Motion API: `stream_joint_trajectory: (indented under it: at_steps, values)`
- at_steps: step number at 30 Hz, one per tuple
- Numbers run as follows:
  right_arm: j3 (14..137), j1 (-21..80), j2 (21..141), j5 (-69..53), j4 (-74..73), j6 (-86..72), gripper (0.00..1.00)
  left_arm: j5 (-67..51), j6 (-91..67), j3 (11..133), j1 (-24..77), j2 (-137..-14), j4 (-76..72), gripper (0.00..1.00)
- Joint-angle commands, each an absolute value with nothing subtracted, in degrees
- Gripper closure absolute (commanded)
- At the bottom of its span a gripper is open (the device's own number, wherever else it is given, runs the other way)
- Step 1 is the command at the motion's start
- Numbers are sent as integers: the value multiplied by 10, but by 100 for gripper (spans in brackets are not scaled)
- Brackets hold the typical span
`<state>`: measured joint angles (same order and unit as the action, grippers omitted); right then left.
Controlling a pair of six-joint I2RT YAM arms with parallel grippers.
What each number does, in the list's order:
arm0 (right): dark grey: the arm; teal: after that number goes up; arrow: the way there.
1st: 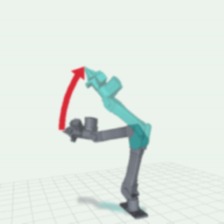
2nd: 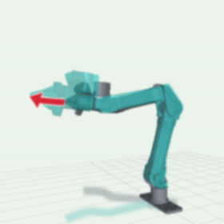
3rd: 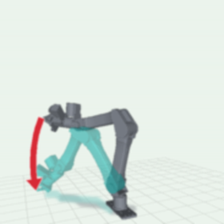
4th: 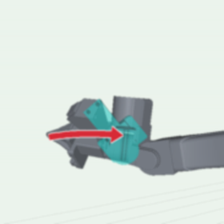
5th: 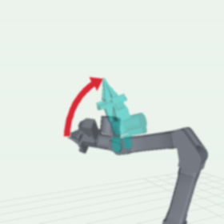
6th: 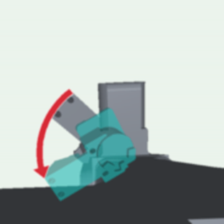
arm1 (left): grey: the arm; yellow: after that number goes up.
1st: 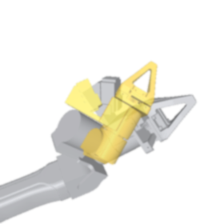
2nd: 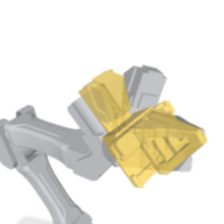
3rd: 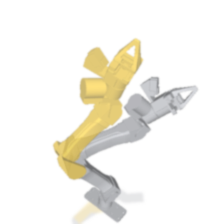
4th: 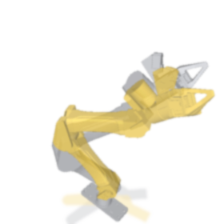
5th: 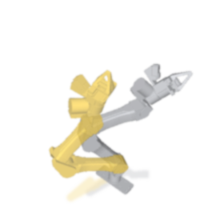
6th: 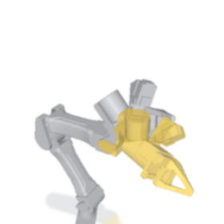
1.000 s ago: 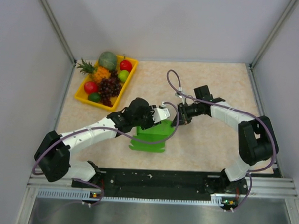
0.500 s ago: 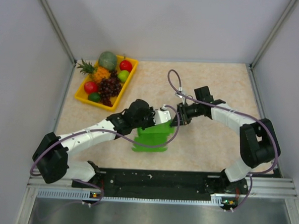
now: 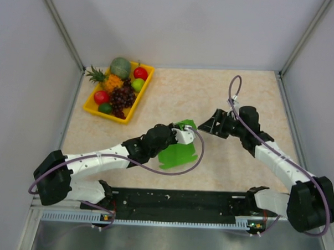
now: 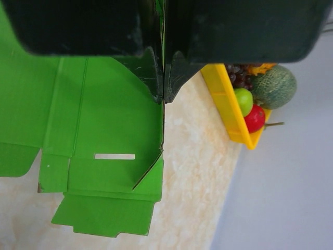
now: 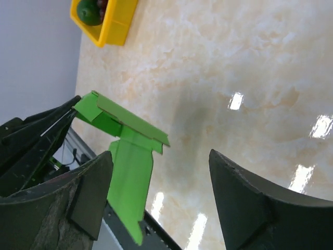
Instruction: Fold the paper box
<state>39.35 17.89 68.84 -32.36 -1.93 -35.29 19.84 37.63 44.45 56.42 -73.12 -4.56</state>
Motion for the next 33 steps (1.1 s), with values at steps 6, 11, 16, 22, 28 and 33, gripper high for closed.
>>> stream_joint_trajectory:
  at_steps: [6, 11, 16, 22, 28, 33]
  values:
    - [341, 218, 625, -215, 67, -483, 44, 287, 389, 441, 593, -726, -124, 100]
    - [336, 277, 629, -140, 87, -485, 46, 303, 374, 450, 594, -729, -122, 100]
    - [358, 303, 663, -104, 83, -477, 57, 292, 366, 446, 594, -722, -127, 100]
    - [386, 319, 697, -88, 88, -463, 67, 288, 363, 445, 594, -717, -127, 100]
    - [424, 346, 717, -63, 62, -455, 67, 290, 365, 445, 594, -719, -128, 100]
    - [451, 367, 726, -33, 20, -449, 81, 288, 362, 447, 594, -720, -127, 100]
